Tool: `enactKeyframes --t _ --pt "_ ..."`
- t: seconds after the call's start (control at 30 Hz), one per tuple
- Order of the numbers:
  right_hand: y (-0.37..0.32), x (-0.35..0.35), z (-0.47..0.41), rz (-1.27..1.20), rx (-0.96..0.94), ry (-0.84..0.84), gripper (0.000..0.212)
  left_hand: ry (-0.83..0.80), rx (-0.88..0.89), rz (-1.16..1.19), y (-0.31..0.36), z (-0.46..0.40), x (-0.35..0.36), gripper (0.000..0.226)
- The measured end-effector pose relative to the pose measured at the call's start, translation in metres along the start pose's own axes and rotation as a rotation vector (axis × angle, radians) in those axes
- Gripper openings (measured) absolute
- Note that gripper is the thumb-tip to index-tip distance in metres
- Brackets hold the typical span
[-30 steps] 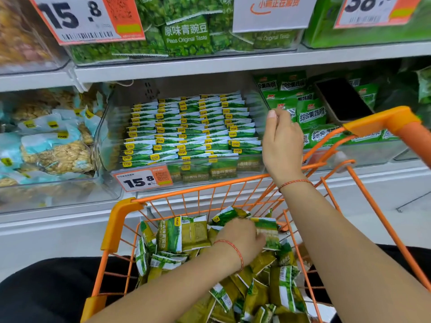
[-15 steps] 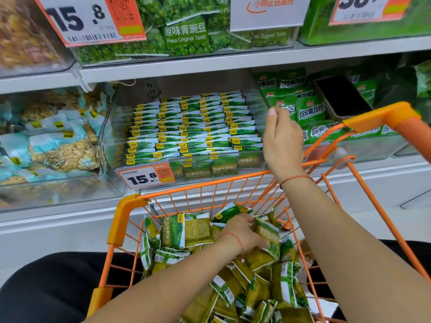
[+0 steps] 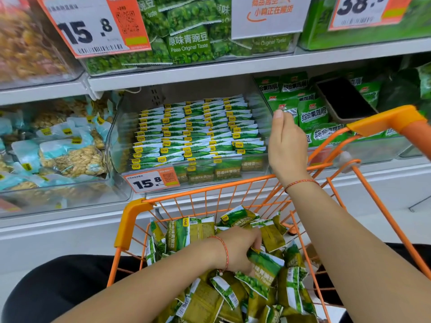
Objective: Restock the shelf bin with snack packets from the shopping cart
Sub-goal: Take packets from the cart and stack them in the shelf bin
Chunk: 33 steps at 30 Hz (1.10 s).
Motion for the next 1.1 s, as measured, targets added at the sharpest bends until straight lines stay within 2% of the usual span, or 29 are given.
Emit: enactKeyframes --t 0.1,0.2,0.27,0.33,0.4,0.43,0.5,0.57,0.7,0.8,0.83,0.87,0.9,0.97,1.1 --pt "0.0 0.0 0.0 0.008 -0.003 0.003 0.046 0.012 0.061 -0.024 0.006 0.015 -0.02 0.052" --pt "0.0 -0.001 0.0 0.012 -0.006 0.009 0.045 0.125 0.172 0.066 0.015 0.041 -0.087 0.049" --pt "0.0 -0.001 0.0 0.009 -0.001 0.009 0.045 0.286 0.214 0.251 0.017 0.06 -0.144 0.043" --pt "0.0 0.0 0.0 -0.001 0.004 0.011 0.047 0.486 0.206 0.38 0.01 0.068 -0.197 0.024" --pt "0.0 0.0 0.001 -0.007 -0.001 0.013 0.047 0.667 0.151 0.402 0.003 0.059 -0.23 0.011" --pt "0.0 0.0 0.001 -0.005 -0.005 0.014 0.047 0.707 0.117 0.405 0.001 0.048 -0.237 0.016" --pt "0.001 0.0 0.0 0.003 -0.004 0.015 0.047 0.678 0.05 0.444 -0.003 0.02 -0.234 0.029" --pt "0.002 0.0 0.0 0.014 0.0 0.016 0.049 0.632 -0.006 0.453 -0.005 -0.003 -0.224 0.033" --pt "0.002 0.0 0.0 0.009 0.0 0.025 0.053 0.585 -0.062 0.291 -0.004 -0.021 -0.216 0.034" --pt "0.002 0.002 -0.001 0.014 0.005 0.028 0.054 0.505 -0.095 0.122 -0.001 -0.026 -0.212 0.043" --pt "0.002 0.002 -0.001 0.015 0.002 0.03 0.054 0.494 -0.069 0.048 0.003 -0.027 -0.21 0.031" --pt "0.002 0.001 -0.001 0.014 0.0 0.033 0.053 0.483 -0.064 0.007 0.005 -0.031 -0.208 0.042" --pt "0.001 0.001 -0.001 0.011 -0.001 0.034 0.051 0.468 -0.055 -0.067 0.009 -0.034 -0.206 0.036" --pt "0.0 0.0 -0.001 0.001 0.001 0.034 0.047 0.427 -0.066 -0.14 0.011 -0.043 -0.204 0.039" --pt "0.0 0.0 -0.001 -0.004 0.006 0.032 0.045 0.265 -0.115 -0.216 0.007 -0.064 -0.201 0.031"
Point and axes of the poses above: each hand's wrist, its own z-axis away from the middle knuckle, its own x-axis out of the palm, y = z × x, the point moved 7 cm from there along -z, towards the middle knuckle, and after that the axes turned 7 degrees about z, right-handed, at the moved point
